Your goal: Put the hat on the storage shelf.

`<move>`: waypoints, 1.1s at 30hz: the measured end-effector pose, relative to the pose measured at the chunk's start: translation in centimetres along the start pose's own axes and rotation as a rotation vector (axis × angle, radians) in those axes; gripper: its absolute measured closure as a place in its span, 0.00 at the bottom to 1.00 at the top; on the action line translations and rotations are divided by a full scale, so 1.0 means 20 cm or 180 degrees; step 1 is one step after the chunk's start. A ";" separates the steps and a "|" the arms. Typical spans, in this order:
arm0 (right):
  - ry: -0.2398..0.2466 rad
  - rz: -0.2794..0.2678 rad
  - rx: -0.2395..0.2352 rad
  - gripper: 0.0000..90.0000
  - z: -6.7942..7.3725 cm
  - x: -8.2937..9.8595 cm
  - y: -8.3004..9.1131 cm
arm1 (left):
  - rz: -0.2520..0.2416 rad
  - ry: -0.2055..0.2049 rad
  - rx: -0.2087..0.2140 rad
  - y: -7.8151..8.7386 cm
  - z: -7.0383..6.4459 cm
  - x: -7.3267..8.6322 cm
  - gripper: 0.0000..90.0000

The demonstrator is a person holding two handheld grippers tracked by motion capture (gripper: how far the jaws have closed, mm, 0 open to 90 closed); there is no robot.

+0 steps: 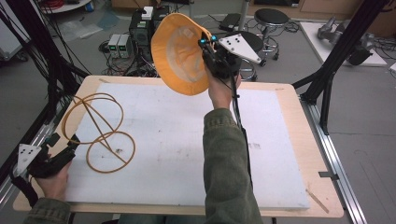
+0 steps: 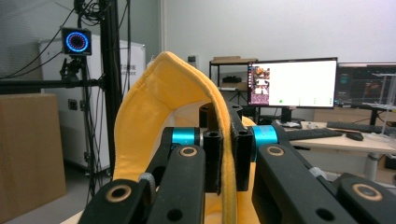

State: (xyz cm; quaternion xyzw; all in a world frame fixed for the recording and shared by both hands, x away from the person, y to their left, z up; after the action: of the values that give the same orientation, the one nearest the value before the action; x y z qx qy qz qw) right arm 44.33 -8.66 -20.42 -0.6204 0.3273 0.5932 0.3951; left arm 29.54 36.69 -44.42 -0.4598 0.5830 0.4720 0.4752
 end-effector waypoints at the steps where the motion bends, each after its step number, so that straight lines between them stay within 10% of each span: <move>1: 0.0010 0.0001 -0.0005 0.96 0.01 0.00 -0.01 | 0.0010 -0.0017 0.0006 0.00 0.00 0.00 0.34; 33: 0.0063 0.0053 -0.0524 0.96 0.57 0.13 -0.30 | -0.0011 -0.0030 -0.0015 0.00 0.02 0.00 0.34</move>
State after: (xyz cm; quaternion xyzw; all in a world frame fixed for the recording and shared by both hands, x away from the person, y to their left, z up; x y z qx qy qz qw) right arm 44.32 4.36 -22.21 -0.6538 0.2865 0.6152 0.3346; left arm 29.56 37.03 -44.41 -0.4597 0.5789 0.4748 0.4777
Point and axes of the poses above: each handheld gripper's, and its own axes: y roughly backward along the jaws, x roughly out of its underside, z roughly to its left, the point moved 4 cm from there along -y, roughly forward along the jaws, and after that the axes turned 3 degrees about z, right-handed, at the moved point
